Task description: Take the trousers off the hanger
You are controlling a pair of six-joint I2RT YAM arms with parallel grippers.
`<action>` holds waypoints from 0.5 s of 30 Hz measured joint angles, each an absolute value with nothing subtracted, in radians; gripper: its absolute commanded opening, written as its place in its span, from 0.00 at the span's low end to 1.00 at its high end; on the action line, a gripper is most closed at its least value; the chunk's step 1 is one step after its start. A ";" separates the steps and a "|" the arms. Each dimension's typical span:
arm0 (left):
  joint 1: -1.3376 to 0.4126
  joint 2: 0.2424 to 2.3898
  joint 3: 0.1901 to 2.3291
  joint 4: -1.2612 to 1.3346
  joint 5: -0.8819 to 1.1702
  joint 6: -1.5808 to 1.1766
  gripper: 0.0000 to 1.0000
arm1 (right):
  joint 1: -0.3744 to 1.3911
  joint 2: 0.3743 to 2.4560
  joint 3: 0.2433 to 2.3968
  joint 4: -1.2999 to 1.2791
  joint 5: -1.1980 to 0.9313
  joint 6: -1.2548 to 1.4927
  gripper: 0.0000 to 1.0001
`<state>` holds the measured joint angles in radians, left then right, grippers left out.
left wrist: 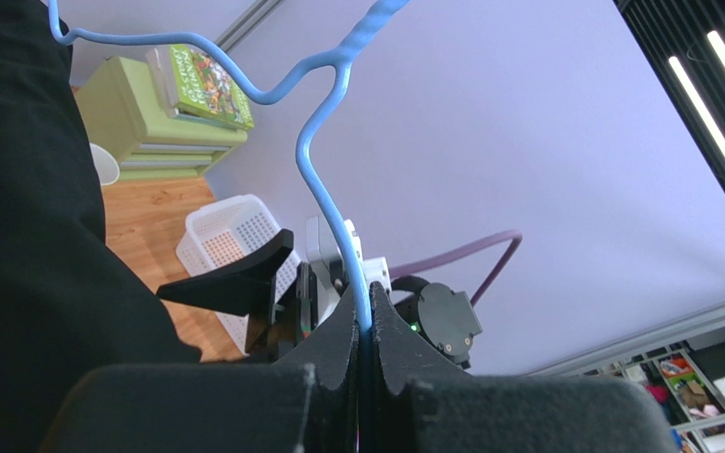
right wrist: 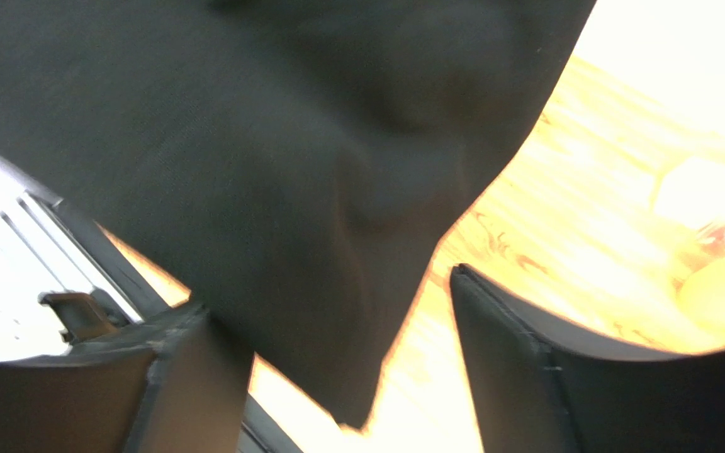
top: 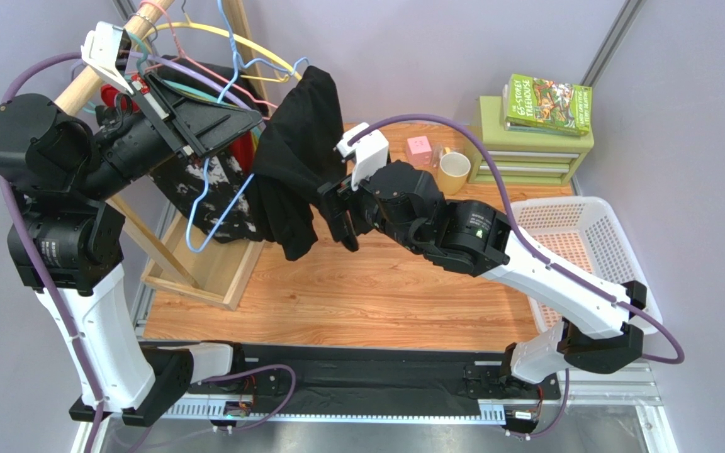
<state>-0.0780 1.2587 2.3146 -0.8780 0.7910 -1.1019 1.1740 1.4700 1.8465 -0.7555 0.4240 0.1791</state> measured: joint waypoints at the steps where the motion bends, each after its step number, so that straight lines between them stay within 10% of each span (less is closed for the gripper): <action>1: -0.078 1.259 2.315 -0.878 0.784 -1.102 0.00 | 1.186 1.473 1.847 -0.756 0.427 0.171 0.95; 15: -0.078 1.258 2.295 -0.878 0.701 -1.095 0.00 | 1.325 1.676 1.987 -0.566 0.498 0.064 1.00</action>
